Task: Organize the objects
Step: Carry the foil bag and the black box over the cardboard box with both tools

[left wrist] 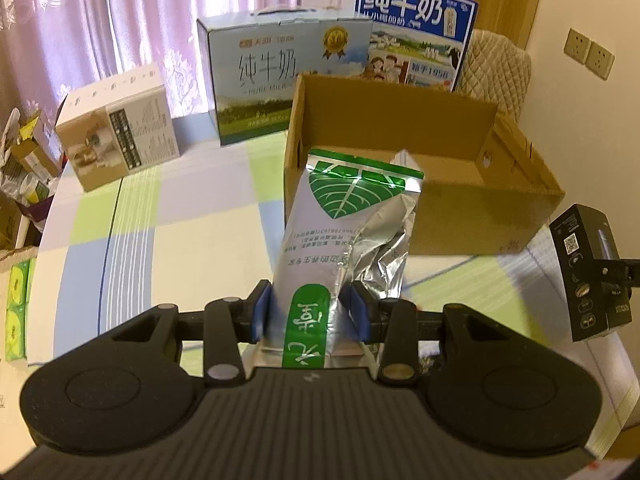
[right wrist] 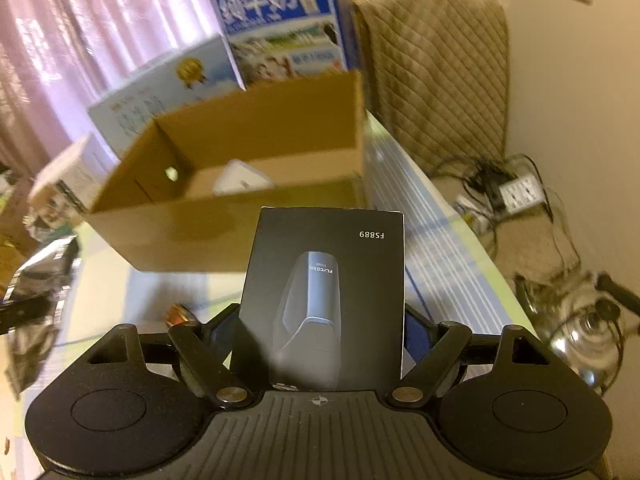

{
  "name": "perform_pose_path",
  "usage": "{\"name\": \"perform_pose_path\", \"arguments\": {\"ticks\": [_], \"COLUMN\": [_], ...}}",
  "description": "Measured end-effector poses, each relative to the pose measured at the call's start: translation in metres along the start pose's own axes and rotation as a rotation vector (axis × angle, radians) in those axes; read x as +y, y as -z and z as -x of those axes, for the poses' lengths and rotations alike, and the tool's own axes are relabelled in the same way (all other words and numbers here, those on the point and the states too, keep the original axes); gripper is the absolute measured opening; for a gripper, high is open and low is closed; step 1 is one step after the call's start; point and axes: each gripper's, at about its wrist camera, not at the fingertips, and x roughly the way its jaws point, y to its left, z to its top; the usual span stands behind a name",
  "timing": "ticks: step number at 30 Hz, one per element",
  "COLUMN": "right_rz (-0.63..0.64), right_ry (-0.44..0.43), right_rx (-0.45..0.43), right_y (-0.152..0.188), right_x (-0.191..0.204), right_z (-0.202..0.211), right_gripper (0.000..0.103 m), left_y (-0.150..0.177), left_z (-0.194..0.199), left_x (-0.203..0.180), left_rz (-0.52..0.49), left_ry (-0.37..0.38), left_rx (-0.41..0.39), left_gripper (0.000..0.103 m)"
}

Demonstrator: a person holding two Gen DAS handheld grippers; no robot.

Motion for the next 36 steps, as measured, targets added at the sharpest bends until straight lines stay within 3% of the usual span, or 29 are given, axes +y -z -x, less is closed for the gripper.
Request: {"name": "perform_pose_path", "arguments": {"ticks": [11, 20, 36], "right_rz": [0.062, 0.080, 0.071], "right_ry": [-0.069, -0.048, 0.002], "right_rx": [-0.106, -0.150, -0.124], "right_y": [-0.058, -0.105, -0.141], "right_x": [0.031, 0.034, 0.026], "right_z": [0.000, -0.024, -0.088], "right_gripper": [0.078, 0.078, 0.078], "left_y": [-0.060, -0.104, -0.147], "left_z": [-0.011, -0.036, -0.102], "left_x": [-0.022, -0.037, -0.048], "left_rz": [-0.013, -0.033, -0.021], "left_ry": [0.021, 0.034, -0.003], "left_rx": [-0.081, -0.112, -0.052], "left_gripper": [0.037, 0.037, 0.037]}}
